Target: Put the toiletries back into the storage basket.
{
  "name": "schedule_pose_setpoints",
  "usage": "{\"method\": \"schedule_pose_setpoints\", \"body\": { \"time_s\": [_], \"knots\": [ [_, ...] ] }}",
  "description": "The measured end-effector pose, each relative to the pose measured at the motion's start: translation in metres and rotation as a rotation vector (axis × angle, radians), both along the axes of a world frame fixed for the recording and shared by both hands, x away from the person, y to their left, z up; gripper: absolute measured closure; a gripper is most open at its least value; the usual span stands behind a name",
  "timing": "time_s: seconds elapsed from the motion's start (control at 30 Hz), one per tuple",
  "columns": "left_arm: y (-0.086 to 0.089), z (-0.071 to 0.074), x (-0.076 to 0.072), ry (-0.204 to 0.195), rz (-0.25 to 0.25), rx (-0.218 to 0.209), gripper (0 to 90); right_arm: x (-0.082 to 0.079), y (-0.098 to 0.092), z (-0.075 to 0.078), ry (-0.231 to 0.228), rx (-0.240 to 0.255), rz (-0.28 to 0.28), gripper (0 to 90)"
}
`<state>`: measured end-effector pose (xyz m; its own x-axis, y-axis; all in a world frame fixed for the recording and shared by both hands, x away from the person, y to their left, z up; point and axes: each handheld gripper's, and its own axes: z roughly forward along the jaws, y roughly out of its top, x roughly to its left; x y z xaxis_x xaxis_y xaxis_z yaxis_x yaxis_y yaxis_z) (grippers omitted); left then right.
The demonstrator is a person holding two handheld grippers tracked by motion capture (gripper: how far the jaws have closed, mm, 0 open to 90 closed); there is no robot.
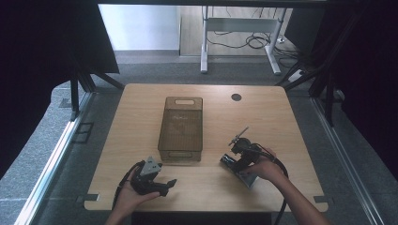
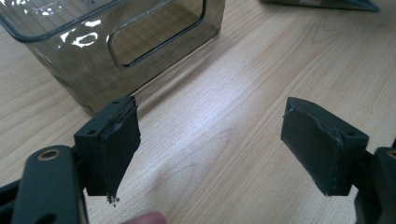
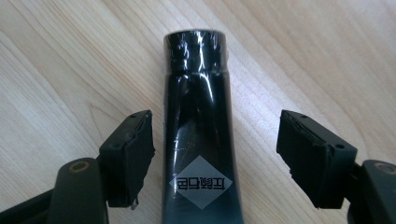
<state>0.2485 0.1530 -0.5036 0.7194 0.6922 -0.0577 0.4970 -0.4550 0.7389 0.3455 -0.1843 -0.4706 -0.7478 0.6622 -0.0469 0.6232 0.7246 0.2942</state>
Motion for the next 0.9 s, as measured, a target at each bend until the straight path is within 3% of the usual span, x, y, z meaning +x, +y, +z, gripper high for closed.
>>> {"method": "schedule_pose_setpoints", "body": {
  "time_s": [0.23,0.73,0.9],
  "knots": [
    [0.0,0.0,0.0,0.002,-0.001,0.0,19.9,0.001,0.001,-0.014,0.047,-0.029,-0.001,28.7],
    [0.0,0.001,0.0,-0.002,-0.002,0.0,19.9,0.001,0.012,-0.031,0.088,-0.117,0.013,37.7],
    [-0.002,0.0,-0.001,-0.003,-0.005,-0.002,19.9,0.003,0.013,-0.032,0.11,-0.089,-0.001,39.8]
  ]
}}
